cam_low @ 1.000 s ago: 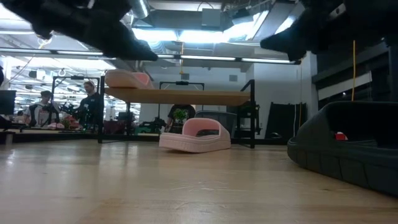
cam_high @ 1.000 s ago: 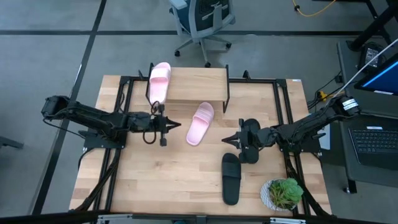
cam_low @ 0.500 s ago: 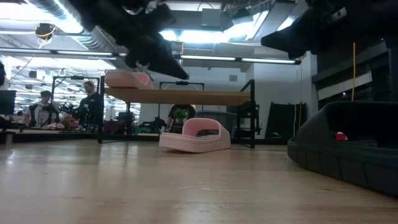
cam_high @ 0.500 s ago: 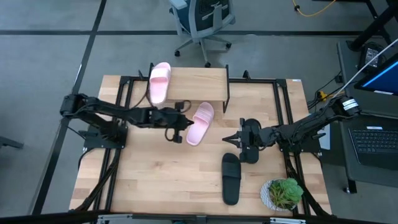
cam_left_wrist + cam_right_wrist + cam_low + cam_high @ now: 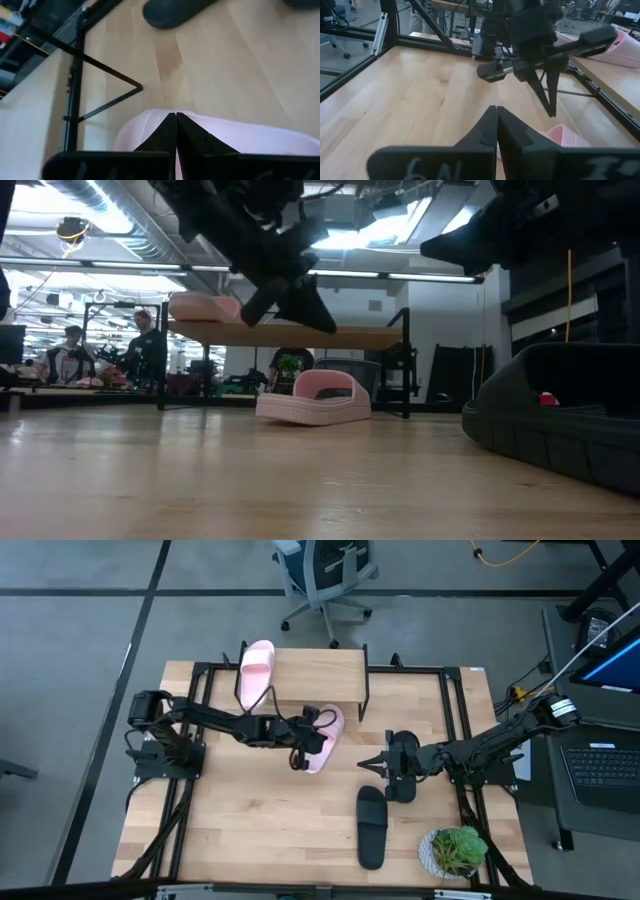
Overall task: Pick and place slides into the shelf
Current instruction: Put the pink slipper on the shelf
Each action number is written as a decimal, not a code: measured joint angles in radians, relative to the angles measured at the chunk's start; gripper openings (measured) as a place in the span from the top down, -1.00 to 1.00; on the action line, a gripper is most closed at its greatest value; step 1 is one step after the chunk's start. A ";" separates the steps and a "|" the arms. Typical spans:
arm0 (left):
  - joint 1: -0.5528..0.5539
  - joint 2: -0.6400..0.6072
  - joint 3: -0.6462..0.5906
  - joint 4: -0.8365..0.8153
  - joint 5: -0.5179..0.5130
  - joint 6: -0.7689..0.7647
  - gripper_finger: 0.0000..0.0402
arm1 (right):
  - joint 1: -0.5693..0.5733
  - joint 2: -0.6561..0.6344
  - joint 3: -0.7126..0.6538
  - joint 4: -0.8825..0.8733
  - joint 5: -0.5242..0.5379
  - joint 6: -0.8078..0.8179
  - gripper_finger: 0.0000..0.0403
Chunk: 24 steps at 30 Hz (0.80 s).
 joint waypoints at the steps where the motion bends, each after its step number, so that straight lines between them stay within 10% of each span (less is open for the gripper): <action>1: 0.000 0.006 0.000 0.000 -0.002 0.015 1.00 | 0.000 0.000 0.000 -0.001 0.000 0.004 0.96; 24: -0.032 0.030 0.002 -0.011 -0.085 0.174 0.96 | 0.000 0.000 0.000 -0.010 0.000 0.021 0.95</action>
